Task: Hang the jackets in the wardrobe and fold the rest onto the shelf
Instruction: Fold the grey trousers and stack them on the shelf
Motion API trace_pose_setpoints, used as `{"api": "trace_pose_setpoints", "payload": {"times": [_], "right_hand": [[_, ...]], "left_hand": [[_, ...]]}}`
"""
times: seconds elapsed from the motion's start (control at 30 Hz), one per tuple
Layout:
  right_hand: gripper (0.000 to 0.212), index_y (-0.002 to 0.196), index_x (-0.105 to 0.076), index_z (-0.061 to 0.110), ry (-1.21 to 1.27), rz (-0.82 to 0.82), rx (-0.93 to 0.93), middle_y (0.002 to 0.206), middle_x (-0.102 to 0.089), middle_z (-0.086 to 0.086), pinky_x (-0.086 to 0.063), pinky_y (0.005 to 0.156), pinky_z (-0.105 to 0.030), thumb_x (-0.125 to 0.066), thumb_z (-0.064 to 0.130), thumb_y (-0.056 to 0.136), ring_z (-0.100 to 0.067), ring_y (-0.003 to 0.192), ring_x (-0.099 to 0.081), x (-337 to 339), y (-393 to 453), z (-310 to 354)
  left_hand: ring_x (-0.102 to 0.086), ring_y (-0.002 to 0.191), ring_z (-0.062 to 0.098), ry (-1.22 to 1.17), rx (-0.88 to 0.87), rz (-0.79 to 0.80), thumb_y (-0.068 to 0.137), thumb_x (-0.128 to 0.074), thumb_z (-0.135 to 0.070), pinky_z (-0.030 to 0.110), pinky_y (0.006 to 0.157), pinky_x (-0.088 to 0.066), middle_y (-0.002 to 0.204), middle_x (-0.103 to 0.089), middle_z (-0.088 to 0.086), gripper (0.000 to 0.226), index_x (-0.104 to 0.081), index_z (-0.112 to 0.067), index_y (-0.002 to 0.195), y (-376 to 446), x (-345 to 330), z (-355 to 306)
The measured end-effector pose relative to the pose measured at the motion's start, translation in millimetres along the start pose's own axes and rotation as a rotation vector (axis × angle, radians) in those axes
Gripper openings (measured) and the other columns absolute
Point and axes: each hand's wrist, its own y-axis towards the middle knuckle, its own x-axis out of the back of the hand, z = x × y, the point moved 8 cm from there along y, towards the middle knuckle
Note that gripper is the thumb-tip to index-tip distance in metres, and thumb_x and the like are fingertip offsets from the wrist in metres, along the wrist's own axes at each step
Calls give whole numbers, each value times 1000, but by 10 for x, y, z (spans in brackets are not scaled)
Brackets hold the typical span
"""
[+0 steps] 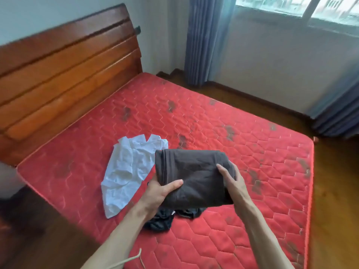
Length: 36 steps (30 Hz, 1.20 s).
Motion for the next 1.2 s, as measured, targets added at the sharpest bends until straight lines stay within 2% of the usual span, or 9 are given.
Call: {"api": "trace_pose_setpoints", "payload": {"times": [0.1, 0.23, 0.4, 0.57, 0.63, 0.77, 0.87, 1.07, 1.2], "right_hand": [[65, 125, -63, 47, -34, 177, 18, 114, -73, 27, -54, 78, -15, -88, 64, 67, 8, 103, -69, -463, -89, 198], [67, 124, -63, 44, -55, 318, 74, 111, -75, 24, -52, 73, -6, -94, 55, 65, 5, 101, -71, -1123, -281, 398], [66, 122, -58, 61, -8, 580, 66, 116, -73, 24, -57, 75, -12, -93, 55, 66, 2, 105, -71, -2138, -772, 555], [79, 137, -56, 52, 36, 836, 80, 133, -70, 8, -56, 101, -42, -94, 43, 69, -16, 122, -68, -3126, -1398, 676], [76, 135, -58, 49, 26, 896, 94, 133, -71, 5, -58, 97, -41, -95, 38, 70, -18, 122, -69, -3477, -1637, 687], [81, 137, -52, 57, -55, 1075, 112, 132, -69, 15, -61, 83, -25, -96, 36, 72, -9, 118, -69, -4193, -2135, 645], [91, 138, -44, 64, -118, 1204, 97, 132, -66, 23, -62, 86, -35, -98, 38, 69, -5, 118, -68, -4728, -2522, 610], [92, 138, -47, 62, -112, 1238, 221, 135, -64, 24, -59, 86, -20, -99, 35, 66, -3, 122, -65, -5702, -3276, 665], [92, 138, -46, 63, -95, 1263, 261, 135, -63, 26, -59, 94, -29, -99, 44, 65, -1, 122, -64, -6325, -3785, 635]], "left_hand": [[-76, 105, 17, -24, -39, -103, 82, -88, -17, 21, 77, -60, 113, -79, -2, 45, -68, -22, 122, -280, 393, -151], [-74, 113, 26, -48, -76, -247, 87, -82, -10, 38, 95, -60, 118, -78, 6, 43, -68, -11, 127, -727, 955, -310], [-73, 114, 31, -139, -147, -426, 80, -88, -15, 48, 101, -57, 120, -77, 11, 48, -71, -11, 125, -1462, 1713, -429], [-73, 115, 31, -291, -207, -562, 80, -88, -16, 35, 88, -62, 123, -76, 13, 41, -76, -19, 119, -2199, 2415, -439], [-73, 115, 30, -323, -203, -607, 80, -88, -18, 35, 89, -62, 124, -75, 12, 40, -77, -21, 119, -2490, 2708, -419], [-72, 117, 26, -318, -197, -716, 74, -92, -35, 44, 99, -58, 125, -75, 5, 61, -70, -23, 129, -3086, 3335, -377], [-71, 118, 25, -346, -203, -780, 75, -94, -35, 48, 103, -56, 126, -75, 3, 66, -67, -24, 133, -3479, 3761, -319], [-73, 115, 22, -352, -237, -895, 70, -94, -39, 48, 103, -56, 124, -76, 1, 68, -68, -25, 132, -4202, 4585, -303], [-73, 113, 19, -320, -254, -1008, 59, -95, -50, 44, 101, -57, 120, -77, -7, 79, -67, -31, 130, -4682, 5151, -328]]}}
